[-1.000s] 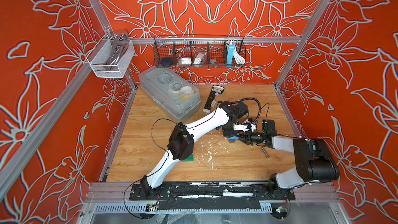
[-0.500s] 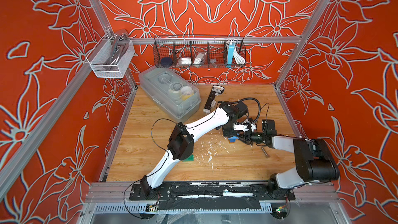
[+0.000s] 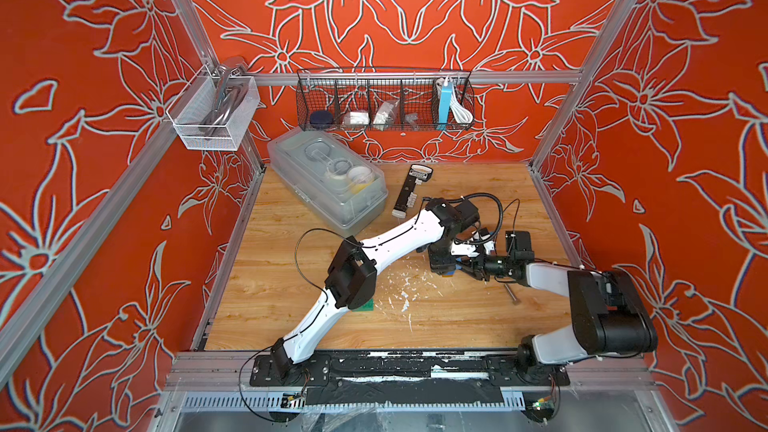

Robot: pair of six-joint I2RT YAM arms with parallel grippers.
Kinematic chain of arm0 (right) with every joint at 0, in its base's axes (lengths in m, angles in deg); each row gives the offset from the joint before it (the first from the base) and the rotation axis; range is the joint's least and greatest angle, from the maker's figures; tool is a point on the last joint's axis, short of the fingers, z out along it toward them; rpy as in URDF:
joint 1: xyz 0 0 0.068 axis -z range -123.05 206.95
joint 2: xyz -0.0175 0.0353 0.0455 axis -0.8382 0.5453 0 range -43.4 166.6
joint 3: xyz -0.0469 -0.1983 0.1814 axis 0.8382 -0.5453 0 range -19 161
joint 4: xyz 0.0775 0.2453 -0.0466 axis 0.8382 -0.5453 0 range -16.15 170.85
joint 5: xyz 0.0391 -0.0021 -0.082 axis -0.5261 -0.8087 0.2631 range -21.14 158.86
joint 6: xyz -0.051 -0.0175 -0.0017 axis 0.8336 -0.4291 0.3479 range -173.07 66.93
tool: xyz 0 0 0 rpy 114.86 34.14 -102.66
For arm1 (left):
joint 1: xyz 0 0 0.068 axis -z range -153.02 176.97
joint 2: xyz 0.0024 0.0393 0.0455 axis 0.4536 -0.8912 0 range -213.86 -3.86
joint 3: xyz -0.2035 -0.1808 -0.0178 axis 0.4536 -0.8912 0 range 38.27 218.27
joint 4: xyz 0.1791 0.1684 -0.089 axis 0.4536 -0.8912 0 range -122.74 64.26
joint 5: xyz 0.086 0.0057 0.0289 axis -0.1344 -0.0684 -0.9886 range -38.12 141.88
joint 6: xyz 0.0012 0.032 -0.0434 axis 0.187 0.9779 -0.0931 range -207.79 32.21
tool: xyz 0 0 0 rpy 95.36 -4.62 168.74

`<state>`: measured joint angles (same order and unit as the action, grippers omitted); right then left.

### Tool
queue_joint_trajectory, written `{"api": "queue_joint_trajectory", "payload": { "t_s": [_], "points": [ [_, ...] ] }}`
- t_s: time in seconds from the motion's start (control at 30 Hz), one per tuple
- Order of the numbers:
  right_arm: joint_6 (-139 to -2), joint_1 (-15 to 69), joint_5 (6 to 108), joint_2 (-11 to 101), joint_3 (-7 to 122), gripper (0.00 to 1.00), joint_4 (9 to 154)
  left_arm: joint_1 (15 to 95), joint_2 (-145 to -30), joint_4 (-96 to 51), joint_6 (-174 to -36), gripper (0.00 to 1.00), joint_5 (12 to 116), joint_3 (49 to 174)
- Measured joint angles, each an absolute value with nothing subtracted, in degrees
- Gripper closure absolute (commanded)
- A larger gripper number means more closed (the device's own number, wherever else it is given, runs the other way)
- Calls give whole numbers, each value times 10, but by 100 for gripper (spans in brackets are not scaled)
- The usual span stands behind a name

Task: Assemble a spoon with lego
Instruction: Assemble the lego brick with the lego brick, then pick up the lego brick from the center of the board.

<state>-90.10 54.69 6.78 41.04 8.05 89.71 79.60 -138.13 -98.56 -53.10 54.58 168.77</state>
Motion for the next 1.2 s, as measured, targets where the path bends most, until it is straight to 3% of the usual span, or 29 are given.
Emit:
{"api": "queue_joint_trajectory", "payload": {
  "t_s": [0.37, 0.47, 0.93, 0.97, 1.2],
  "points": [
    [-904, 547, 91, 393, 80, 28, 866, 796, -1381, -983, -532, 22, 552, 1688],
    [-903, 547, 100, 382, 80, 23, 851, 796, -1381, -983, -530, 12, 554, 1690],
    [-883, 550, 134, 297, 97, 20, 747, 792, -1356, -983, -534, 9, 558, 1694],
    [-875, 551, 144, 283, 106, 20, 722, 789, -1348, -983, -535, 2, 561, 1694],
    [-801, 555, 289, 128, 206, 20, 516, 729, -1224, -950, -590, 2, 603, 1641]
  ]
}}
